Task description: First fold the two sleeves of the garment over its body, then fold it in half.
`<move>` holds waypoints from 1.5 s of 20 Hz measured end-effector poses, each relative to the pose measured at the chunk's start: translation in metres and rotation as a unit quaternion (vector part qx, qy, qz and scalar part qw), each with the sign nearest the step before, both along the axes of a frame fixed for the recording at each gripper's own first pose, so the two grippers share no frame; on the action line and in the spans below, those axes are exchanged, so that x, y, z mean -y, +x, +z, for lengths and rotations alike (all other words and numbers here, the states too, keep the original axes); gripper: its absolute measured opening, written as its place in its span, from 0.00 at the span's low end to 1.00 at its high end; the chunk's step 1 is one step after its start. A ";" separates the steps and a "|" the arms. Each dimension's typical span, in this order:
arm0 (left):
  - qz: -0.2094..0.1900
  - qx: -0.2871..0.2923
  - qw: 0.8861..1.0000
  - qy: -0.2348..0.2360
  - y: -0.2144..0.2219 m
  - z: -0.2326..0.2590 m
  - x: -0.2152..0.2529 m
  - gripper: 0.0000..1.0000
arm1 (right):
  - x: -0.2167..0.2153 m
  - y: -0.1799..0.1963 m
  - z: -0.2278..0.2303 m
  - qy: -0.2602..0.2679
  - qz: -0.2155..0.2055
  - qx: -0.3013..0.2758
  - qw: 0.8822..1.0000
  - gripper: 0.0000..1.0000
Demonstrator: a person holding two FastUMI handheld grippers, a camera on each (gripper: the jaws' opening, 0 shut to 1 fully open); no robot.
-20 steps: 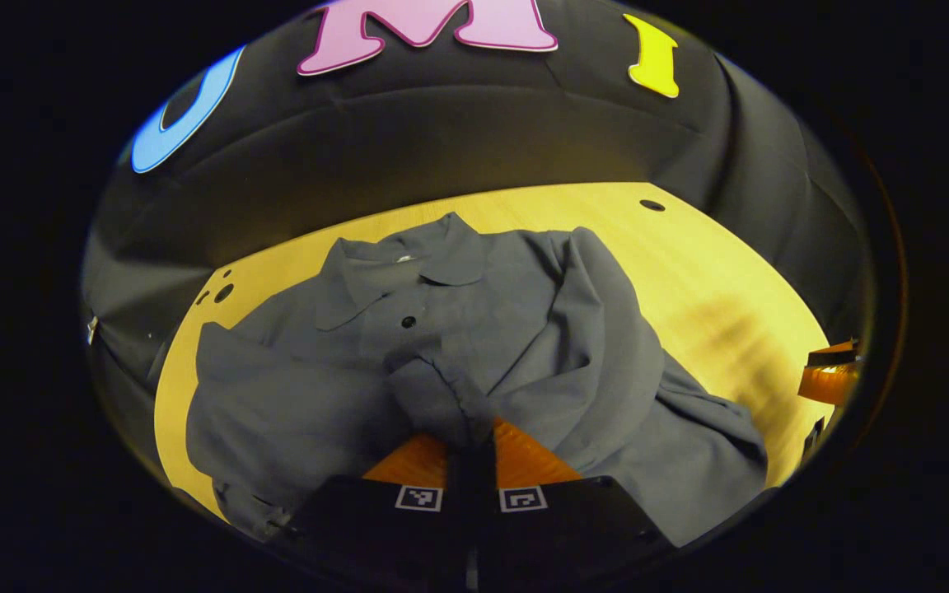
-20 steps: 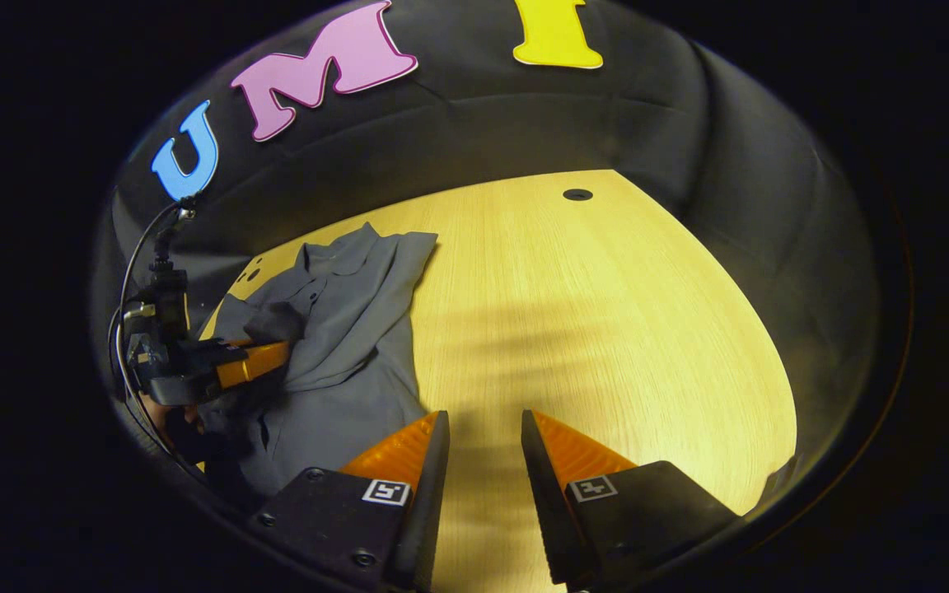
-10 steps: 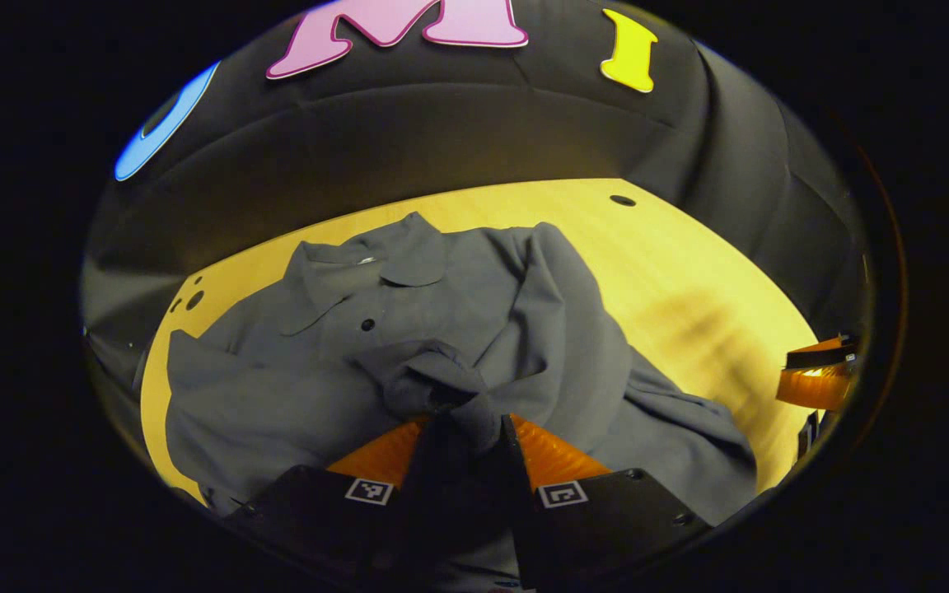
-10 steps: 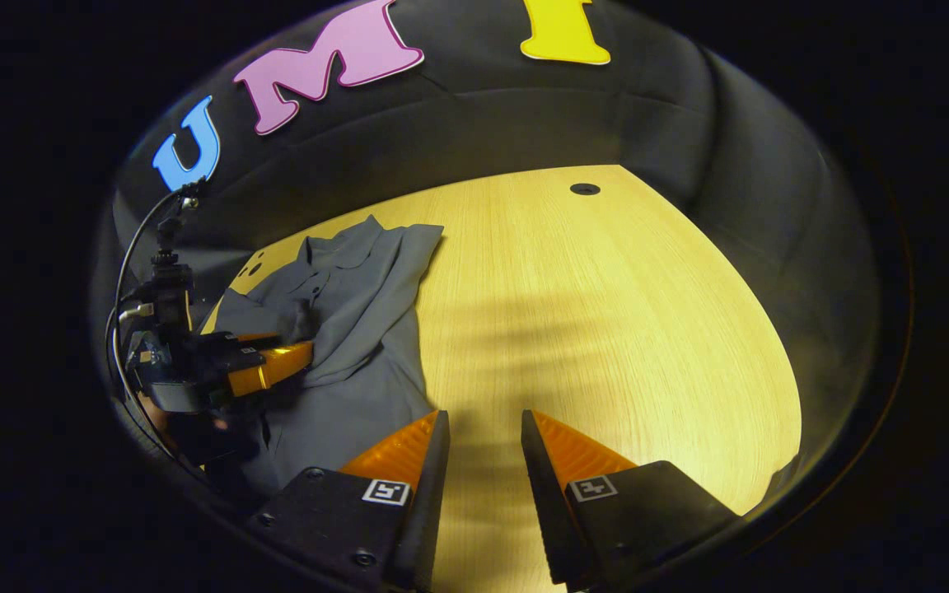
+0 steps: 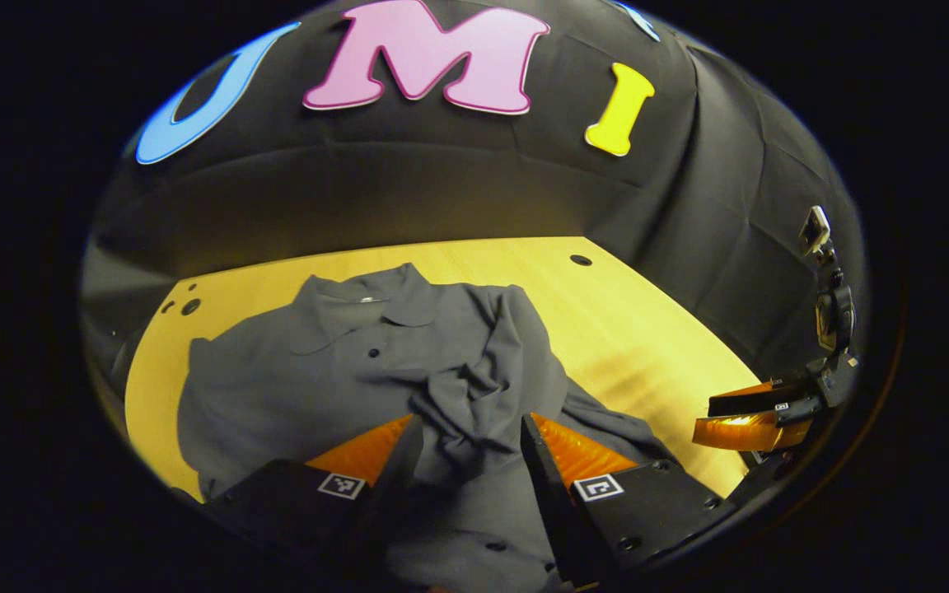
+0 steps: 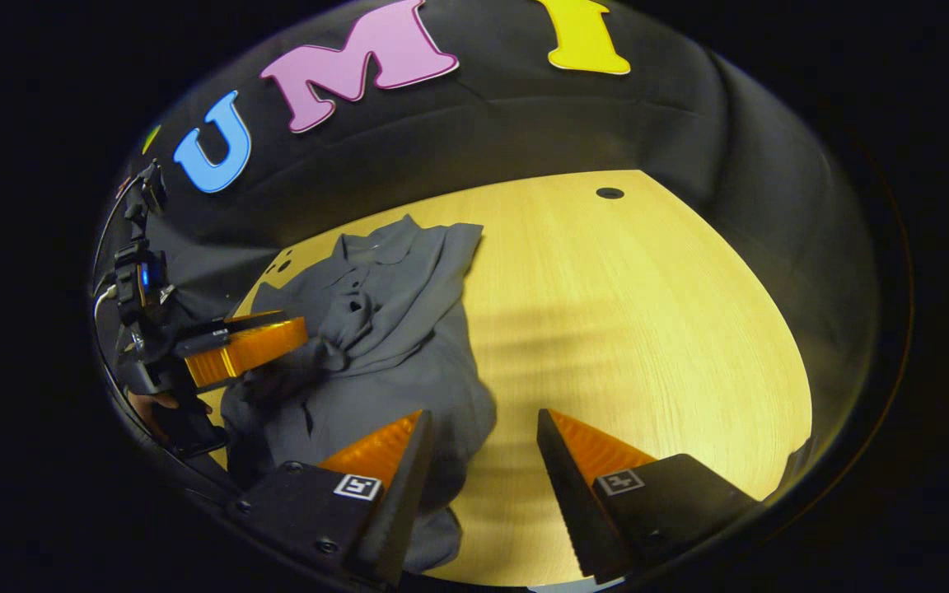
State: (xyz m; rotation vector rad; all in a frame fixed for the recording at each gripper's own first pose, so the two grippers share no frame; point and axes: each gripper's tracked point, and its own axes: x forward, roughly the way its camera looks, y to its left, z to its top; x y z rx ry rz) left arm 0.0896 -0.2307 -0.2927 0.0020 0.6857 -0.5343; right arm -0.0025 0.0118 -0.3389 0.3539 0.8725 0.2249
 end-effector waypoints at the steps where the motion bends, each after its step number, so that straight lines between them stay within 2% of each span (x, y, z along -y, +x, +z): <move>1: 0.004 0.000 1.000 0.000 -0.008 0.003 -0.013 0.77 | -0.004 -0.006 0.003 0.000 0.004 0.001 1.000 0.82; 2: 0.009 0.000 1.000 0.000 -0.016 0.008 -0.027 0.77 | -0.008 -0.013 0.008 0.000 0.006 0.001 1.000 0.87; 7: 0.009 0.002 1.000 0.011 -0.062 0.020 -0.096 0.78 | -0.030 -0.049 0.024 0.000 0.018 0.000 1.000 0.88; 10: 0.022 -0.016 0.999 0.027 -0.090 0.011 -0.143 0.91 | -0.038 -0.076 0.025 -0.011 0.027 -0.009 1.000 0.89; 14: 0.044 -0.056 0.997 0.040 -0.128 -0.016 -0.188 0.95 | -0.040 -0.109 0.015 -0.026 0.025 -0.031 0.999 0.89; 17: 0.047 -0.100 0.993 0.047 -0.153 -0.044 -0.198 0.96 | -0.046 -0.128 0.003 -0.023 0.019 -0.057 0.998 0.89; 21: 0.062 -0.129 0.987 0.079 -0.159 -0.076 -0.205 0.96 | -0.051 -0.141 -0.017 -0.035 0.019 -0.093 0.995 0.90; 24: 0.061 -0.141 0.984 0.090 -0.153 -0.091 -0.199 0.96 | -0.055 -0.138 -0.027 -0.047 0.021 -0.108 0.993 0.92; 27: 0.076 -0.155 0.976 0.131 -0.150 -0.111 -0.213 0.96 | -0.057 -0.135 -0.039 -0.074 0.021 -0.121 0.990 0.93; 29: 0.081 -0.165 0.974 0.130 -0.152 -0.117 -0.214 0.96 | -0.058 -0.130 -0.047 -0.091 0.025 -0.128 0.987 0.93; 30: 0.083 -0.160 0.976 0.124 -0.151 -0.114 -0.214 1.00 | -0.060 -0.128 -0.050 -0.097 0.029 -0.130 0.986 0.93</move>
